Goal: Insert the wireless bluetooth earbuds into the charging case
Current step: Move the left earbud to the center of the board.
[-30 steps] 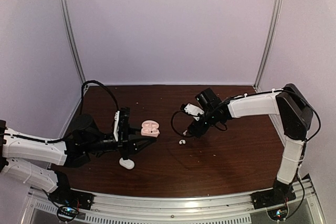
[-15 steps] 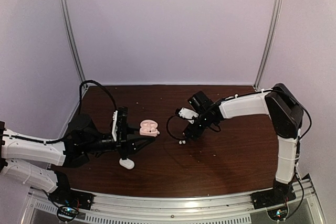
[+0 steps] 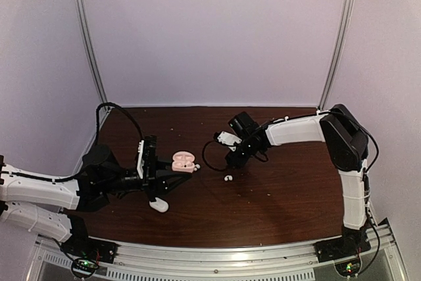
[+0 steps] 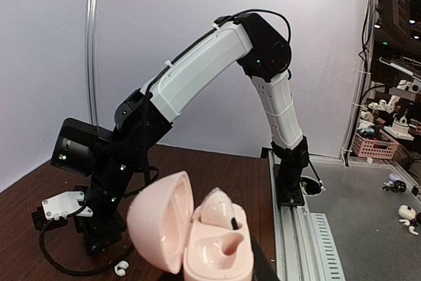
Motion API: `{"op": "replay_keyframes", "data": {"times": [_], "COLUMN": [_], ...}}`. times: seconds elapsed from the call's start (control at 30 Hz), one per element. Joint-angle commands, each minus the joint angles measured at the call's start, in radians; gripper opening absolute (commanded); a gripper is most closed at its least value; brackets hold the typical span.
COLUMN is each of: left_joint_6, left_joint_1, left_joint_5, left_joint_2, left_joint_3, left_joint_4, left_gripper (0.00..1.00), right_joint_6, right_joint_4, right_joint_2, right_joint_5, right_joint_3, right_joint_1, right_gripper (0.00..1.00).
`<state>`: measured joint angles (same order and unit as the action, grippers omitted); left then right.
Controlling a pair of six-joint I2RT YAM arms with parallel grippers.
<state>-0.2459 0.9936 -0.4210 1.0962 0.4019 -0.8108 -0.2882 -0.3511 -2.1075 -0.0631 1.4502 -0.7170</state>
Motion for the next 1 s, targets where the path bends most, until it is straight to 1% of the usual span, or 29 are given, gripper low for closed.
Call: {"op": "replay_keyframes", "data": {"times": [0.0, 0.1, 0.27, 0.47, 0.8, 0.97], "left_joint_6": [0.014, 0.016, 0.011, 0.011, 0.011, 0.014], "left_joint_1": [-0.011, -0.012, -0.016, -0.018, -0.020, -0.020], "left_joint_5": [0.012, 0.012, 0.008, 0.005, 0.005, 0.004], "left_joint_2": [-0.013, -0.011, -0.006, -0.002, -0.005, -0.009], "left_joint_3": [-0.004, -0.003, -0.002, -0.001, 0.003, 0.003], "left_joint_4": [-0.031, -0.031, -0.033, -0.032, -0.027, -0.022], "left_gripper": [0.00, 0.00, 0.00, 0.00, 0.00, 0.00], "right_joint_6": [0.007, 0.012, 0.028, 0.071, 0.111, 0.127], "right_joint_4": [-0.051, -0.065, -0.082, -0.085, -0.071, -0.092], "right_joint_2": [-0.030, -0.028, -0.018, 0.018, 0.028, 0.030], "right_joint_5": [0.004, -0.008, -0.043, -0.111, -0.183, -0.201], "right_joint_3": [0.024, 0.028, 0.024, 0.006, -0.032, -0.029], "right_joint_1": [0.002, 0.006, 0.012, 0.033, 0.058, 0.059], "right_gripper": [0.52, 0.44, 0.37, 0.35, 0.25, 0.21]}}
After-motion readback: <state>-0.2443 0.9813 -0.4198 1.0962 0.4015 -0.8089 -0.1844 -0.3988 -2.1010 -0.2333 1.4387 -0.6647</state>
